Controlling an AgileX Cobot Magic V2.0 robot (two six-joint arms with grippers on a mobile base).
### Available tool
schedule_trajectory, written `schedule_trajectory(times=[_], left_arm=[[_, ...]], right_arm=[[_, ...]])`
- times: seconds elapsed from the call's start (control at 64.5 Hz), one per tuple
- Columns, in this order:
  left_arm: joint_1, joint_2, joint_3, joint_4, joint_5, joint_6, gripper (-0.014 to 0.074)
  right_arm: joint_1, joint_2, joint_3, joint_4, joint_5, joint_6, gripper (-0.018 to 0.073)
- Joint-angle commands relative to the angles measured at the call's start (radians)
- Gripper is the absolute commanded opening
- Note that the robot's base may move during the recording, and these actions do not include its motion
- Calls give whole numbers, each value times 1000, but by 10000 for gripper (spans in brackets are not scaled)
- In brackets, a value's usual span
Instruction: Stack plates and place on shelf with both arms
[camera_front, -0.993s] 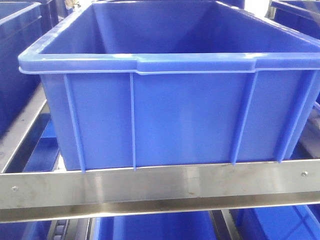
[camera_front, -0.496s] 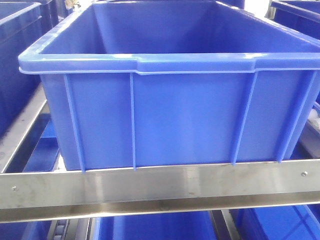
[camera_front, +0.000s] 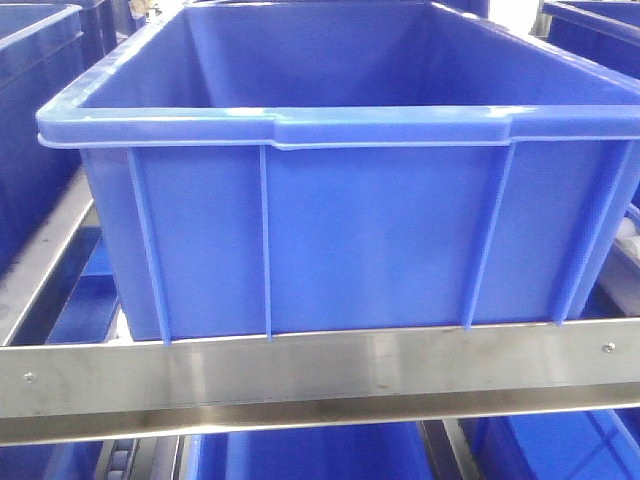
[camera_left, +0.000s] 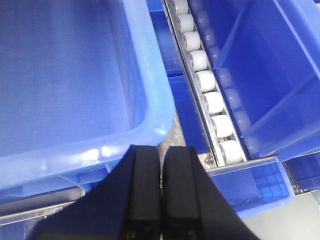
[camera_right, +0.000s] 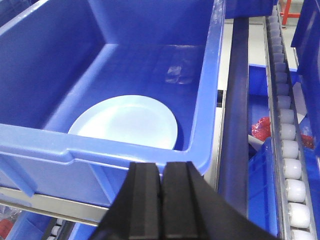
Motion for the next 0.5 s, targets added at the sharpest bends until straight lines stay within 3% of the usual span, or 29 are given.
schedule_trajectory(times=[0.0, 0.481], left_arm=[[2, 1, -28, -14, -69, -6, 85], [2, 1, -28, -14, -69, -6, 85]], right_arm=[[-5, 0, -28, 7, -81, -12, 57], [-11, 1, -6, 6, -109, -12, 57]])
